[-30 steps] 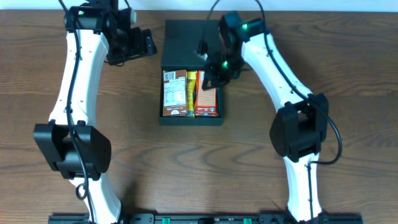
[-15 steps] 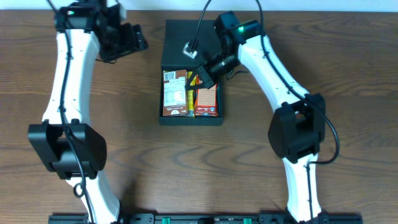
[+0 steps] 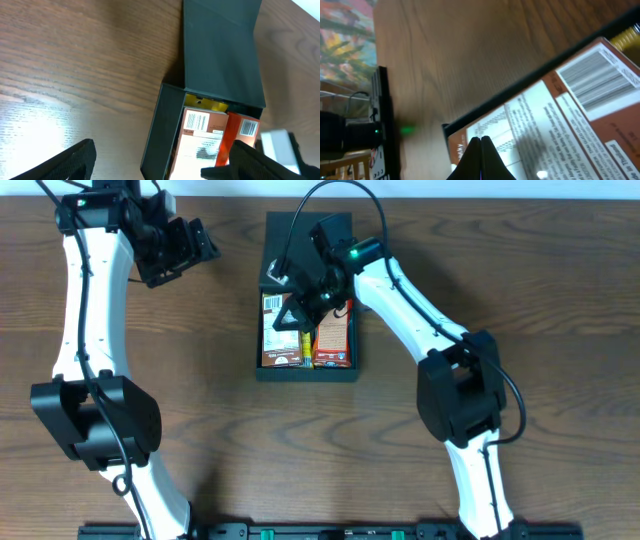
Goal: Pack container
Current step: 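Press the packed items down into the box with the right gripper, then raise both grippers to the lid's back edge on either side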
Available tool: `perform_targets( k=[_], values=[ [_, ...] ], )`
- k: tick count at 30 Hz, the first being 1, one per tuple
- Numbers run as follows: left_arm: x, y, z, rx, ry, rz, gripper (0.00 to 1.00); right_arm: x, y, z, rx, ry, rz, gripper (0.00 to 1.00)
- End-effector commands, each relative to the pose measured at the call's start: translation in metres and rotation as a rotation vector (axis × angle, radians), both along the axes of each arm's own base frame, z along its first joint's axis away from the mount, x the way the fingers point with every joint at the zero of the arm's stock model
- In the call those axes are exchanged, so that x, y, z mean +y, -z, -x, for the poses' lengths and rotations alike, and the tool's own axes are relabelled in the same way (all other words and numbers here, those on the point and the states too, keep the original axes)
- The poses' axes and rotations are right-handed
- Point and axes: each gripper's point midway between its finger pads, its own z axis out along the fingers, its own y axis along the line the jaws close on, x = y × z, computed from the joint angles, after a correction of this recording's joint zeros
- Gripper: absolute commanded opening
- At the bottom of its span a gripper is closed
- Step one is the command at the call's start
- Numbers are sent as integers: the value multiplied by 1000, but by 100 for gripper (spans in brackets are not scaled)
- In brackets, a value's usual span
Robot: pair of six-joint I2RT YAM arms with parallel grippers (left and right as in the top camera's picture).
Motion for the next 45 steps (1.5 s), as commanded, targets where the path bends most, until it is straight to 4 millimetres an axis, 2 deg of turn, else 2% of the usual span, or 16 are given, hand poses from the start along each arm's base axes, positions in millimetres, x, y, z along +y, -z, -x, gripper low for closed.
perform_targets(
  k=[1,9,14,18,22,24,25,27,28,30,31,33,36,40,43,45],
  values=[
    [-3,9,2,31,5,17,86,-4,31,1,62,27,59,1],
    [-3,10,6,42,23,12,87,-11,75,2,109,37,140,1],
    [-3,10,6,44,23,12,87,-10,71,1,110,36,131,1],
    [-3,10,6,43,22,11,87,-8,36,-6,123,39,33,1],
    [-3,10,4,34,21,9,86,-16,-29,-24,65,61,-89,1],
    [-3,9,1,21,18,9,81,-31,-67,-41,-18,95,-132,1],
    [-3,8,-1,14,19,8,78,-38,-79,-47,-52,109,-146,1],
    [-3,9,-8,-8,20,5,59,-61,-105,-66,-138,155,-178,1],
    [-2,9,-12,-19,14,6,43,-73,-114,-76,-183,178,-190,1],
    [-2,14,-21,-27,-13,16,15,-106,-120,-101,-242,249,-188,1],
    [-1,16,-25,-30,-30,22,6,-122,-119,-111,-251,282,-186,1],
    [-2,26,-36,-32,-55,34,6,-152,-106,-126,-230,350,-171,1],
    [-9,47,-51,-29,-52,40,6,-193,-65,-146,-129,471,-111,1],
    [-34,74,-66,17,-88,144,6,-209,-24,-155,-26,530,-91,1],
    [-59,86,-86,-32,-31,227,6,-210,-2,-158,3,532,-82,1],
    [-65,99,-96,-37,-57,216,6,-207,10,-160,18,524,-96,1]
  ],
)
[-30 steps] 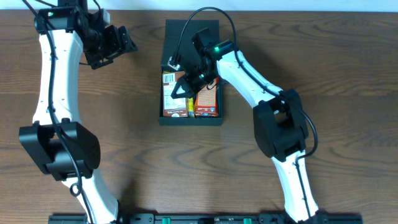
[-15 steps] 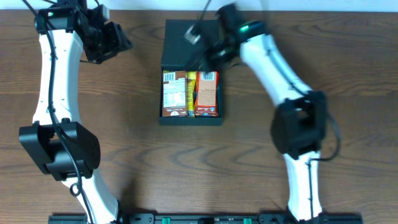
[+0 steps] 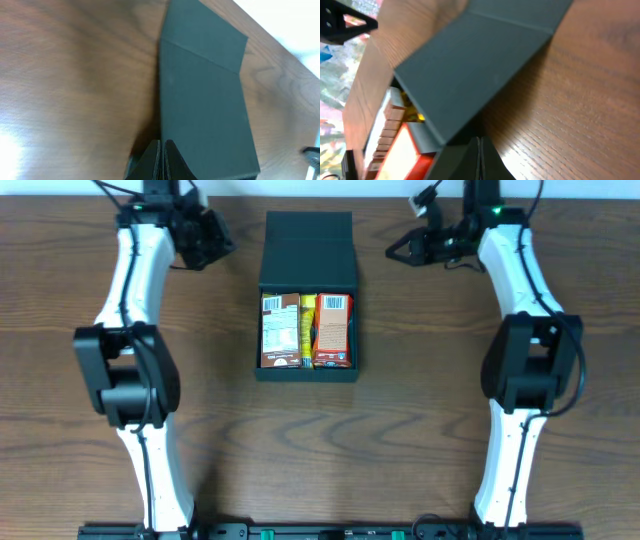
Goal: Pack container
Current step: 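Raise both grippers to the lid's back edge on either side, then swing the lid forward with both grippers to close the box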
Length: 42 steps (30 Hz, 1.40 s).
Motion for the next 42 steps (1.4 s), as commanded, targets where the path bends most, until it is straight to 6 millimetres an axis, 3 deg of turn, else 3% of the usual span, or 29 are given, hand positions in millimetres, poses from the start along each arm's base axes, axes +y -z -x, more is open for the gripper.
perform_targets(
  k=[1,11,17,33,42],
  values=[
    [-18,21,-5,49,-35,51,6,9,11,-1,21,-16,-51,1],
    [-31,75,-12,195,-197,106,6,16,63,-7,141,10,-167,1],
    [-30,93,-9,239,-226,104,6,28,77,-1,201,-4,-221,1],
    [-30,95,-8,252,-235,101,6,83,70,6,198,-76,-249,1],
    [-36,92,-8,219,-165,108,6,92,58,12,200,-121,-317,1]
  ],
)
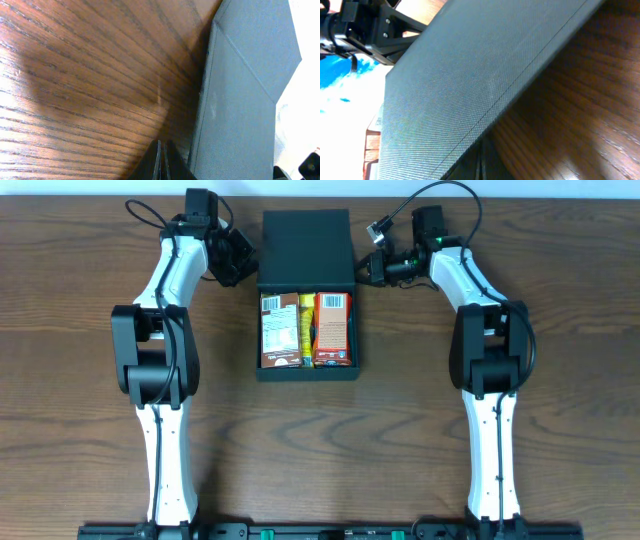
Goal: Pack container
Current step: 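Swing the lid forward with both grippers to close the box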
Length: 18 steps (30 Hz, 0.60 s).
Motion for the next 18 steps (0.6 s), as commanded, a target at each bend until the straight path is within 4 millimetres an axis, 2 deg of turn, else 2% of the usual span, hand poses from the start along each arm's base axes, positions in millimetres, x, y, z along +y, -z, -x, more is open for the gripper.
perform_targets(
  k=[1,7,13,18],
  values=[
    [-6,5,2,-17,54,9,6,15,-16,10,7,-57,-103,1],
    [-18,-8,-7,-102,128,74,6,17,-31,11,-23,-92,-185,1],
    [-27,-15,-4,-142,204,112,6,15,-41,12,-30,-112,-242,1],
    [-41,-32,-5,-217,285,205,6,9,-56,14,-53,-141,-323,1]
  ],
)
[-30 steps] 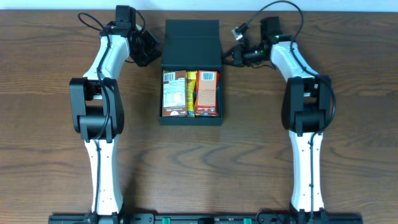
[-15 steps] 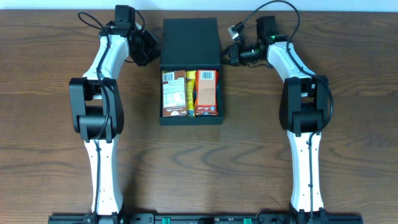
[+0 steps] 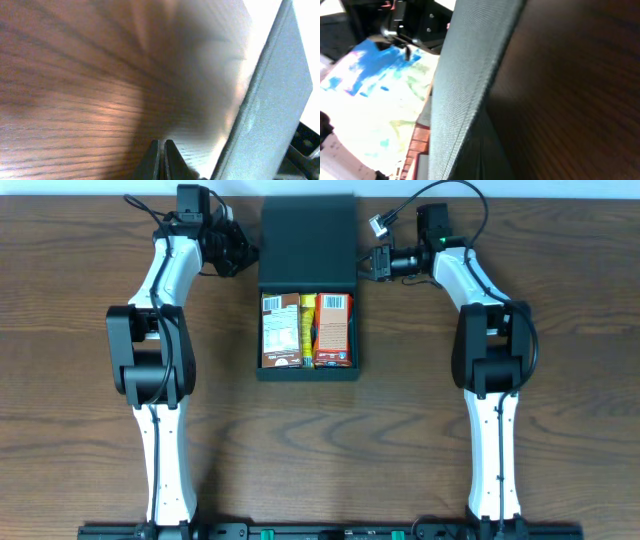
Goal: Pack container
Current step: 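Swing the lid forward with both grippers to close the box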
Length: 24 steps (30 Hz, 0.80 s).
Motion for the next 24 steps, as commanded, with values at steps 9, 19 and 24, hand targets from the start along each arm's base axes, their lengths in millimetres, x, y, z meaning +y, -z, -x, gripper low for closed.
perform_targets(
  k=[9,19,24],
  values=[
    [-28,-44,6,-134,167,126,6,-5,-42,11,3,-101,-220,1],
    [-29,-76,8,-230,217,112,6,-1,-68,4,13,-107,-223,1],
    [-31,-82,10,-248,237,121,6,3,-88,6,-8,-117,-225,1]
  ],
)
